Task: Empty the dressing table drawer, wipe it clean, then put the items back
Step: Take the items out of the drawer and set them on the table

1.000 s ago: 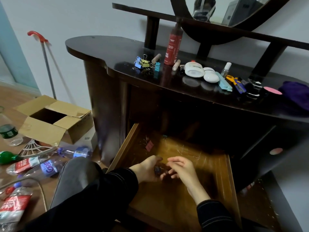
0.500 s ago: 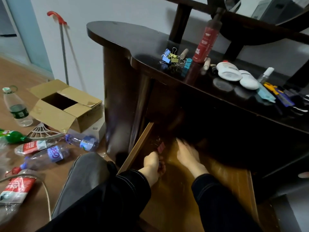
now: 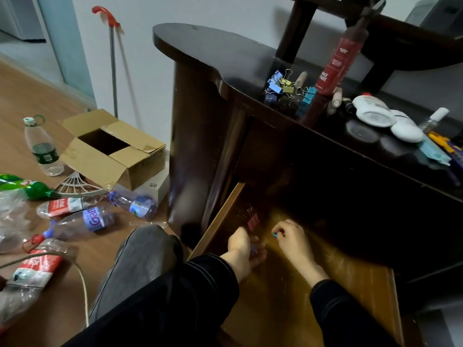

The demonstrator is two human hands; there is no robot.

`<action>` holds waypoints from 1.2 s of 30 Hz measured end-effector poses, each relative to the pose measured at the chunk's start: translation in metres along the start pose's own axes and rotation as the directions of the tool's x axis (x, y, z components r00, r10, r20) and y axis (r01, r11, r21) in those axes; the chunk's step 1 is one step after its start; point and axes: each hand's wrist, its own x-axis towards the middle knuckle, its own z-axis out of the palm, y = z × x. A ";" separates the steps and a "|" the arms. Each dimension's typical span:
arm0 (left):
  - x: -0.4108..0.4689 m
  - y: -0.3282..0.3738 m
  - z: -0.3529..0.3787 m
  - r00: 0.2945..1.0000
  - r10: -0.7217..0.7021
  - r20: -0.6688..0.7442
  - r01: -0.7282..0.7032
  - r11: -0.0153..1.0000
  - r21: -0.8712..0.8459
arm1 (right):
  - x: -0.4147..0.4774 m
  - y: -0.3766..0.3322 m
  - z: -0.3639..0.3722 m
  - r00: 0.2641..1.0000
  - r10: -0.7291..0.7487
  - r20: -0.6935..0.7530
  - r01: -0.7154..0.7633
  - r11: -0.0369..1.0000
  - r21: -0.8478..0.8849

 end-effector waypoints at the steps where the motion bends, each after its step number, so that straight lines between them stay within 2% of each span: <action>1: 0.000 0.000 0.000 1.000 0.002 -0.007 -0.002 1.000 0.006 | -0.010 -0.005 -0.003 0.998 0.056 -0.018 -0.053 0.988 0.142; 3: 0.002 0.000 0.000 1.000 0.015 -0.023 -0.015 0.999 0.029 | -0.031 -0.019 -0.012 0.988 0.156 -0.018 -0.134 0.899 0.418; 5: 0.001 0.000 0.001 1.000 0.002 -0.030 -0.001 0.999 0.042 | -0.050 -0.033 -0.021 0.987 0.160 0.024 -0.145 0.811 0.567; 9: -0.006 -0.001 0.002 0.995 -0.079 0.055 0.079 0.997 -0.007 | -0.065 -0.053 -0.030 0.993 0.034 0.111 -0.092 0.816 0.571; 12: -0.004 0.000 0.000 0.999 -0.051 0.017 0.051 0.999 -0.008 | -0.049 -0.054 -0.027 0.992 0.093 0.080 -0.122 0.800 0.588; 14: -0.002 0.002 -0.001 0.999 0.001 -0.054 0.000 1.000 0.019 | -0.027 -0.054 -0.019 0.989 0.130 0.074 -0.149 0.829 0.539; 17: -0.001 0.003 -0.004 0.992 0.043 -0.122 -0.038 0.998 0.044 | 0.008 -0.056 0.001 0.981 0.104 0.164 -0.161 0.909 0.385; 23: 0.004 0.004 -0.004 0.988 0.035 -0.149 -0.030 0.999 0.036 | 0.049 -0.077 0.028 0.975 0.040 0.219 -0.060 0.994 0.086; 27: 0.004 0.003 -0.004 0.988 0.034 -0.150 -0.030 0.999 0.028 | 0.044 -0.075 0.029 0.981 -0.010 0.194 0.039 0.988 -0.148; 32: 0.004 0.003 -0.001 0.990 0.047 -0.137 -0.049 0.999 -0.015 | 0.013 -0.045 0.014 0.983 -0.089 0.158 0.113 0.983 -0.146; 34: 0.002 0.003 -0.001 0.992 0.041 -0.120 -0.043 0.999 -0.015 | 0.000 -0.035 0.006 0.985 -0.064 0.159 0.074 0.995 -0.060; 36: 0.001 0.003 -0.002 0.996 0.019 -0.090 -0.019 1.000 -0.003 | -0.012 -0.027 -0.002 0.987 0.000 0.158 -0.020 0.992 0.124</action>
